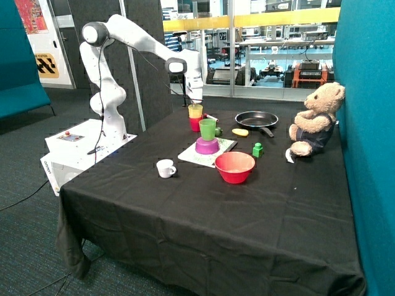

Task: Stack the cups

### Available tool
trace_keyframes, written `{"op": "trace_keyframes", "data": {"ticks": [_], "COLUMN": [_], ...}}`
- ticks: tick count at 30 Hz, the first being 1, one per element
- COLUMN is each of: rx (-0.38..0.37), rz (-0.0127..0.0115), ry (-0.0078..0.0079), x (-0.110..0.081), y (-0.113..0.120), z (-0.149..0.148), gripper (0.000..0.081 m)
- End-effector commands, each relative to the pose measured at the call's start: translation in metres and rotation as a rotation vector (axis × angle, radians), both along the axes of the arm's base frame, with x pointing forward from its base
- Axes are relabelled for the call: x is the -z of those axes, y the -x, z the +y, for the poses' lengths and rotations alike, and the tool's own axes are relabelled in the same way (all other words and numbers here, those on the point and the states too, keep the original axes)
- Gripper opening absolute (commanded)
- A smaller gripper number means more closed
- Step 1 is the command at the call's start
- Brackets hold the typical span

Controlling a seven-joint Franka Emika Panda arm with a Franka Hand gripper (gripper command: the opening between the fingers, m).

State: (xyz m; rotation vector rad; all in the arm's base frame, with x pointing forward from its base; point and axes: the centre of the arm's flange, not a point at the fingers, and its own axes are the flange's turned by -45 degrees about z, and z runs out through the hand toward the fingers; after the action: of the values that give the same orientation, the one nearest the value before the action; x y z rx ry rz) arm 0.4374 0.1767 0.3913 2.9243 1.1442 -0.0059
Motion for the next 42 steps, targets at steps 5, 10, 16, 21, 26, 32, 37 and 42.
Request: {"op": "trace_keyframes", "data": {"ticks": [5, 10, 16, 21, 26, 32, 37, 42], "rx": [-0.009, -0.007, -0.006, -0.011, -0.011, 0.002, 0.012, 0.020], "rz": [-0.0030, -0.0030, -0.0030, -0.0030, -0.0030, -0.0030, -0.0030, -0.0030], "ry": [-0.0027, -0.0027, -0.0027, -0.0027, -0.0027, -0.0026, -0.0026, -0.0026], "x": [0.003, 0.004, 0.004, 0.005, 0.000, -0.009, -0.014, -0.021], "y": [0.007, 0.009, 0.009, 0.009, 0.005, -0.004, -0.010, -0.014], "z": [-0.004, -0.007, -0.008, -0.008, -0.008, -0.013, -0.017, -0.020], "gripper": [0.0502, 0.0547, 0.0577, 0.0577, 0.0573, 0.0616, 0.0699, 0.0767]}}
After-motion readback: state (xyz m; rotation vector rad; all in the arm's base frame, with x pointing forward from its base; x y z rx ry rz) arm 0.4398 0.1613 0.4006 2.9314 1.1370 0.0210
